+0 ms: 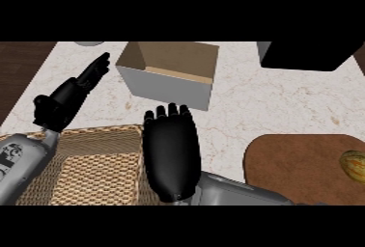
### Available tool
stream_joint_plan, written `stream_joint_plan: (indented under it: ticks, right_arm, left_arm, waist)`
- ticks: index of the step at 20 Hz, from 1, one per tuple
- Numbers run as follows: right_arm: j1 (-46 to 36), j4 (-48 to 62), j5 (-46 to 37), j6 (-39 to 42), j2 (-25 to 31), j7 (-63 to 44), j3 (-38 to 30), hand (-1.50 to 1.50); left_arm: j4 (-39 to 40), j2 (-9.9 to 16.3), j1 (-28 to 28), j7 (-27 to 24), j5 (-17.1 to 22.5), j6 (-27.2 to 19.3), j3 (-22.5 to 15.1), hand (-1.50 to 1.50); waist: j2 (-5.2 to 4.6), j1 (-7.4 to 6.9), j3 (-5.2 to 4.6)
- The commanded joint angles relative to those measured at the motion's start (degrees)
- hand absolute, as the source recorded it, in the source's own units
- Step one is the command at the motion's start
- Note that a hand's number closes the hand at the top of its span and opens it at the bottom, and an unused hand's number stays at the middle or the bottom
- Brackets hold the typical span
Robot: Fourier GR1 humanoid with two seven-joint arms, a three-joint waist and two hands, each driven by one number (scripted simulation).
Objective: Pick the eggplant from the cutting board and place it in the cardboard box
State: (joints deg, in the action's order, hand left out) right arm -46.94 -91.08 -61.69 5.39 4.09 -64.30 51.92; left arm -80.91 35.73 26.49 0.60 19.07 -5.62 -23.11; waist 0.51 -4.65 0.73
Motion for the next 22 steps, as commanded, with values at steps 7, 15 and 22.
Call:
stream_joint_plan:
  ticks: [7, 15, 22]
  right_arm:
    - [-10.6, 0.2, 1.9, -4.0, -3.9, -14.4, -6.6, 1.5]
    - [-18.0, 8.2, 4.9, -6.1, -4.0, -13.0, -12.5, 1.5]
    - [-23.9, 16.4, 7.4, -11.1, -4.0, -10.9, -17.9, 1.5]
  left_arm:
    - [-0.9, -7.8, -4.4, -0.3, 0.9, -1.2, -3.5, 0.0]
    - [-0.3, -8.4, -3.8, -0.4, -0.6, -1.2, -3.4, 0.0]
    - [-0.3, -9.3, -1.8, 0.3, -0.1, -1.8, -4.6, 0.0]
  waist:
    - [-0.19, 0.94, -0.99]
    - [-0.87, 0.93, -0.99]
    - [-1.03, 0.71, -0.94]
